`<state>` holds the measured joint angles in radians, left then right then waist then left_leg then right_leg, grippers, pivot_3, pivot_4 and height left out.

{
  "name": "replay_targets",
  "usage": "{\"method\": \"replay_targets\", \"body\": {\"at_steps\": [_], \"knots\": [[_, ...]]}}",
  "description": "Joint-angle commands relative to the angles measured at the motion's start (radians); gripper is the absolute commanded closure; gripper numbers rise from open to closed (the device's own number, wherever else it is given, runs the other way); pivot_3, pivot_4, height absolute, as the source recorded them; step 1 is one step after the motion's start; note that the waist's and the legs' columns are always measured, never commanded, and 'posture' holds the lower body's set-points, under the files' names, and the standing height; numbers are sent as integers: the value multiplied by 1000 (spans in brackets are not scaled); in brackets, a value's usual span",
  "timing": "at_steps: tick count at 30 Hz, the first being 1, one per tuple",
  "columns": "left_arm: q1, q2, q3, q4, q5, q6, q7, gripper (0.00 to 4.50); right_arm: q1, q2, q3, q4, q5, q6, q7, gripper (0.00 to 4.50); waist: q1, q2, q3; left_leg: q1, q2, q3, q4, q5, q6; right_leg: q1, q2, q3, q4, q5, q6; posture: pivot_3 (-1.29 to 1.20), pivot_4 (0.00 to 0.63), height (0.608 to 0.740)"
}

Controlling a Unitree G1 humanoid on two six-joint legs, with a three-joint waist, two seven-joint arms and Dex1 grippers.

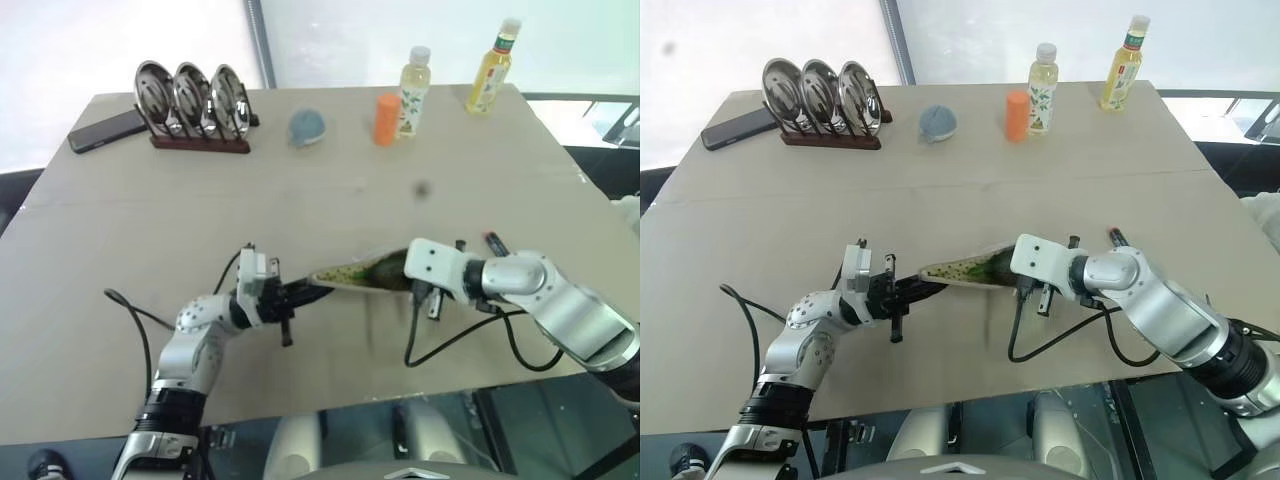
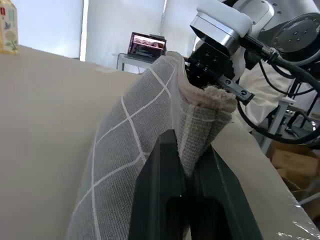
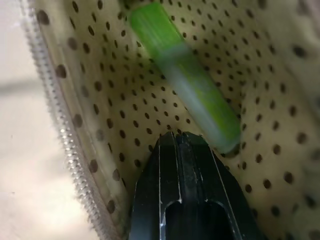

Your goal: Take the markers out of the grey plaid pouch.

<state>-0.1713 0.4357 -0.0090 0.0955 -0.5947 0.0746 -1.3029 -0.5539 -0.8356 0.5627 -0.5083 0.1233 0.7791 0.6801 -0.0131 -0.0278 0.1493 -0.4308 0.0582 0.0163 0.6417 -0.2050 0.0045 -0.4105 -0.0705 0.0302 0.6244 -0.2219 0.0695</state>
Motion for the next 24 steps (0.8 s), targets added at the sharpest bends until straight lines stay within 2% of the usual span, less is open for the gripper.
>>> {"method": "replay_targets", "body": {"at_steps": [1, 5, 8, 12, 16, 19, 24], "knots": [[9, -12, 17, -1, -43, 56, 1, 4500, -34, 41, 33, 42, -107, -65, -8, 2809, -1, 0, 0, 0, 0, 0, 0, 0, 0, 0, 0, 0, 0, 0, 0, 0, 150, 740], [9, -15, 21, -32, -82, 165, 22, 4500, -43, 90, 55, 74, -166, -102, 19, 2809, 1, 0, 0, 0, 0, 0, 0, 0, 0, 0, 0, 0, 1, 0, 0, 0, 150, 740], [-2, -11, 26, -76, -144, 275, 34, 4500, -43, 95, 10, 34, -142, -57, 73, 2809, 2, 0, 0, -1, 0, 0, 0, 0, 0, 0, 0, 0, 0, 0, 0, 0, 150, 740], [-47, 4, 41, -160, -310, 514, 71, 4500, -64, -85, -112, -135, -69, 81, 235, 2809, 13, 3, 4, -2, 0, -1, 1, 0, 0, -1, 0, -1, 1, 0, 0, 0, 150, 740], [-83, 10, 75, -162, -392, 639, 120, 4500, -127, -150, -196, -238, 28, 232, 301, 2809, 9, 1, 4, -1, 0, -1, 1, 0, 0, 0, -1, -1, 0, 0, 0, 0, 150, 740], [-93, 11, 84, -132, -370, 657, 152, 4500, -158, -118, -156, -253, 51, 284, 297, 2809, -2, 0, 3, 1, 1, -1, 0, 0, 0, 0, 0, -1, 1, 0, 0, 0, 150, 740], [-84, 0, 72, -103, -296, 624, 176, 4500, -153, -47, 41, -119, -90, 154, 238, 2809, -1, 0, 3, 0, 0, -1, 0, 0, 0, -1, 0, -1, 0, 0, 0, 0, 150, 740]]}}
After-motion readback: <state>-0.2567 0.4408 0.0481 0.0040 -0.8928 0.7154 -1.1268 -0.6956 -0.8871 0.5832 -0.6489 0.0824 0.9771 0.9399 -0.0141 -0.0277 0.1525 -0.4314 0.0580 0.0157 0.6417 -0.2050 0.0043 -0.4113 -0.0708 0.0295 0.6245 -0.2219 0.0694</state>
